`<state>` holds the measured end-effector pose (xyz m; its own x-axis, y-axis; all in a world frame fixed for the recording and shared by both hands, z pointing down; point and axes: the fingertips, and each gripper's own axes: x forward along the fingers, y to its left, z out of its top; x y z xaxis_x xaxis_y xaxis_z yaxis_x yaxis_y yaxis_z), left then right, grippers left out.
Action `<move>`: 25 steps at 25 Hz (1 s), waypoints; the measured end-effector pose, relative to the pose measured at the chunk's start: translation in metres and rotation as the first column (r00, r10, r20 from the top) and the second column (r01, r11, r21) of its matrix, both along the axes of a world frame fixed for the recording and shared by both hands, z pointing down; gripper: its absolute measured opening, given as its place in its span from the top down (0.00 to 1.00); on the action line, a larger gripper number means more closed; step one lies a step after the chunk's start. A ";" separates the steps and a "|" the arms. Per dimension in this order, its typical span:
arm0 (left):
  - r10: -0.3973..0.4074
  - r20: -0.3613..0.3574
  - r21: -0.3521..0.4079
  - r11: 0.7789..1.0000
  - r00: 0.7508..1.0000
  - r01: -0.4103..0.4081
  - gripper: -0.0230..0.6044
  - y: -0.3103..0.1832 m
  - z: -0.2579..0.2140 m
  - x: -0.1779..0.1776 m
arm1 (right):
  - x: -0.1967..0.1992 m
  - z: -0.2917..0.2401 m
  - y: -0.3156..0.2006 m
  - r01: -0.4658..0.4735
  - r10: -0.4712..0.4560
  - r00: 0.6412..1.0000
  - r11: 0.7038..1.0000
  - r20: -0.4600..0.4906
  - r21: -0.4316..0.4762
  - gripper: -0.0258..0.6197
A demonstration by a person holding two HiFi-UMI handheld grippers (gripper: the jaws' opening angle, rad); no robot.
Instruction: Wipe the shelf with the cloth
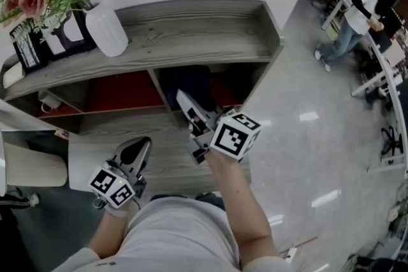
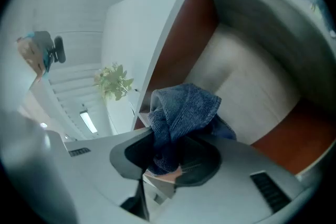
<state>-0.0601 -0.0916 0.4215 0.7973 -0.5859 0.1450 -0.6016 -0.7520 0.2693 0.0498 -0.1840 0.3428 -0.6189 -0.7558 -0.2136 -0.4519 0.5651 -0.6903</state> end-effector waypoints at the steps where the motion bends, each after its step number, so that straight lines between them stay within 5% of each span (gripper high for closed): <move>1: 0.013 -0.001 0.003 1.000 1.000 -0.013 0.94 -0.001 -0.001 0.003 | 0.006 0.006 0.005 -0.024 0.024 0.999 1.000 -0.030 -0.004 0.80; 5: 0.073 -0.005 0.008 0.997 0.997 -0.073 0.94 -0.002 -0.002 0.020 | 0.034 0.032 0.031 -0.127 0.123 0.972 0.992 -0.202 -0.007 0.80; 11: 0.177 0.000 0.014 0.984 0.984 -0.177 0.94 0.002 -0.001 0.050 | 0.063 0.062 0.071 -0.261 0.246 0.868 0.965 -0.432 0.026 0.80; 19: 0.253 0.010 0.020 0.967 0.967 -0.254 0.94 0.004 0.002 0.073 | 0.081 0.091 0.104 -0.368 0.336 0.720 0.926 -0.607 0.076 0.80; 25: 0.289 0.016 0.019 0.957 0.957 -0.289 0.94 0.006 0.006 0.085 | 0.091 0.098 0.114 -0.413 0.370 0.659 0.906 -0.655 0.097 0.80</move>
<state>0.0247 -0.0853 0.4275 0.9311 -0.3339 0.1465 -0.3612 -0.8996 0.2455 0.1404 -0.0697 0.4408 -0.2302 -0.9578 0.1719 -0.9650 0.2019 -0.1672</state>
